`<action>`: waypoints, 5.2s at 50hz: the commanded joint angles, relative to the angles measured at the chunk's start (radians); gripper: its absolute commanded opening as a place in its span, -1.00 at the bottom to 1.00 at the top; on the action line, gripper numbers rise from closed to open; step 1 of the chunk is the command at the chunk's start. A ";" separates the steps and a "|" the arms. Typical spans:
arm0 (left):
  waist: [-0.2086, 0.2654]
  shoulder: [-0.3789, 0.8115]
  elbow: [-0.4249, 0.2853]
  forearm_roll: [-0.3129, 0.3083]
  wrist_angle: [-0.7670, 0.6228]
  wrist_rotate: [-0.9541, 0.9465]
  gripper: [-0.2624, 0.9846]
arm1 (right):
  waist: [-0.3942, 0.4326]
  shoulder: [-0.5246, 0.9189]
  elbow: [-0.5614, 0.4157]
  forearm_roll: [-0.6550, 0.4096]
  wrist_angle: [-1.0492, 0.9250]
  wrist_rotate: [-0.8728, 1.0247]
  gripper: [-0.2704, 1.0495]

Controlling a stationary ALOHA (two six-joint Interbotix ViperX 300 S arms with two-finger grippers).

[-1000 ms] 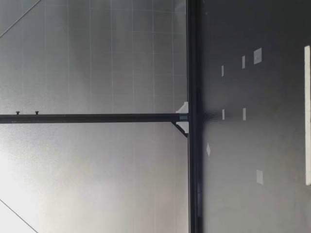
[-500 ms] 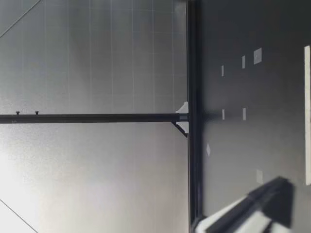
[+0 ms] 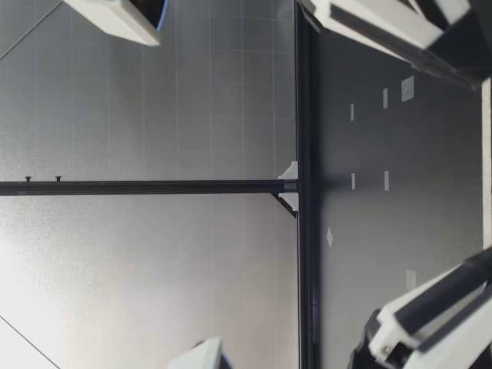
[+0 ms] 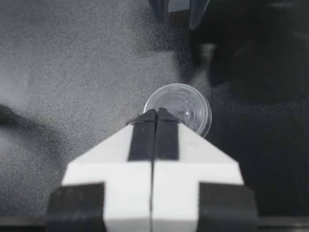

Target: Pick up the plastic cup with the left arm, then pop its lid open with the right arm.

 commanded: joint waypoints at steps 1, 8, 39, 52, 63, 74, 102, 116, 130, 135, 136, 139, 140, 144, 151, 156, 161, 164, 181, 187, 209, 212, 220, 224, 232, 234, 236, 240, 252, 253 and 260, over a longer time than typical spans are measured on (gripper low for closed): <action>-0.005 0.003 -0.028 -0.002 -0.002 -0.002 0.09 | 0.005 -0.005 -0.021 0.000 -0.012 0.002 -0.72; -0.005 0.037 -0.054 -0.005 0.008 -0.002 0.17 | 0.006 0.006 -0.023 0.002 -0.011 0.003 -0.72; -0.005 0.109 -0.135 -0.066 0.032 0.049 0.27 | 0.006 0.060 -0.029 0.005 -0.029 0.023 -0.72; -0.005 0.137 -0.172 -0.066 0.034 0.054 0.27 | 0.005 0.086 -0.029 0.005 -0.037 0.037 -0.72; -0.005 0.138 -0.176 -0.066 0.034 0.052 0.27 | 0.006 0.094 -0.025 0.005 -0.029 0.063 -0.72; -0.003 0.130 -0.176 -0.066 0.040 0.046 0.27 | 0.008 0.100 -0.017 0.003 -0.026 0.083 -0.72; -0.003 0.115 -0.198 -0.067 0.044 0.046 0.27 | 0.009 0.137 -0.043 -0.009 -0.032 0.092 -0.72; 0.003 0.115 -0.195 -0.084 0.046 0.026 0.22 | 0.009 0.135 -0.044 -0.009 -0.032 0.092 -0.73; 0.006 0.123 -0.213 -0.086 0.046 0.029 0.07 | 0.009 0.132 -0.046 -0.009 -0.032 0.092 -0.72; 0.006 0.129 -0.222 -0.086 0.046 0.031 -0.03 | 0.009 0.132 -0.046 -0.009 -0.031 0.094 -0.73; 0.005 0.129 -0.225 -0.086 0.046 0.031 -0.05 | 0.009 0.130 -0.046 -0.009 -0.029 0.094 -0.72; 0.006 0.129 -0.225 -0.086 0.046 0.032 -0.15 | 0.009 0.129 -0.048 -0.009 -0.028 0.094 -0.72; 0.006 0.129 -0.225 -0.086 0.046 0.032 -0.20 | 0.011 0.127 -0.048 -0.009 -0.028 0.094 -0.72; 0.005 0.129 -0.221 -0.086 0.046 0.031 -0.32 | 0.011 0.126 -0.048 -0.009 -0.026 0.094 -0.73; 0.006 0.118 -0.204 -0.086 0.046 0.037 -0.43 | 0.011 0.091 -0.034 -0.008 -0.006 0.097 -0.72; 0.006 0.071 -0.161 -0.086 0.044 0.063 -0.43 | 0.011 0.009 -0.012 -0.006 0.038 0.100 -0.72; 0.006 -0.025 -0.109 -0.087 0.026 0.137 -0.43 | 0.011 -0.100 0.025 0.009 0.057 0.118 -0.72; 0.005 -0.095 -0.080 -0.089 0.005 0.204 -0.43 | 0.009 -0.173 0.060 0.028 0.049 0.144 -0.72; 0.005 -0.314 0.103 -0.091 -0.456 0.518 -0.43 | 0.011 -0.316 0.350 0.087 -0.454 0.603 -0.02; 0.005 -0.278 0.130 -0.095 -0.594 0.523 -0.43 | 0.011 -0.173 0.305 0.087 -0.661 0.709 0.41; 0.006 -0.126 0.041 -0.120 -0.601 0.520 -0.43 | -0.040 0.025 0.101 0.071 -0.900 0.721 0.43; 0.005 -0.123 0.041 -0.121 -0.601 0.518 -0.43 | -0.040 0.018 0.100 0.060 -0.899 0.721 0.43; 0.005 -0.121 0.029 -0.126 -0.535 0.518 -0.43 | -0.040 0.003 0.095 0.041 -0.899 0.723 0.43; 0.006 -0.121 0.011 -0.130 -0.489 0.518 -0.43 | -0.040 -0.021 0.092 0.018 -0.907 0.723 0.43; 0.006 -0.121 0.002 -0.140 -0.459 0.520 -0.43 | -0.040 -0.107 0.091 -0.048 -0.977 0.713 0.43; 0.005 -0.121 0.002 -0.143 -0.459 0.520 -0.43 | -0.041 -0.133 0.098 -0.067 -1.015 0.707 0.43; 0.005 -0.121 0.000 -0.144 -0.457 0.518 -0.43 | -0.048 -0.153 0.107 -0.077 -1.035 0.701 0.43; 0.006 -0.121 0.000 -0.150 -0.453 0.515 -0.43 | -0.077 -0.201 0.146 -0.080 -1.035 0.676 0.43; 0.006 -0.118 -0.002 -0.160 -0.451 0.446 -0.43 | -0.166 -0.327 0.207 -0.160 -0.830 0.422 0.43; 0.005 -0.118 0.000 -0.160 -0.451 0.440 -0.43 | -0.166 -0.334 0.207 -0.169 -0.798 0.383 0.43; 0.006 -0.114 0.006 -0.160 -0.449 0.393 -0.43 | -0.164 -0.370 0.207 -0.201 -0.506 0.040 0.43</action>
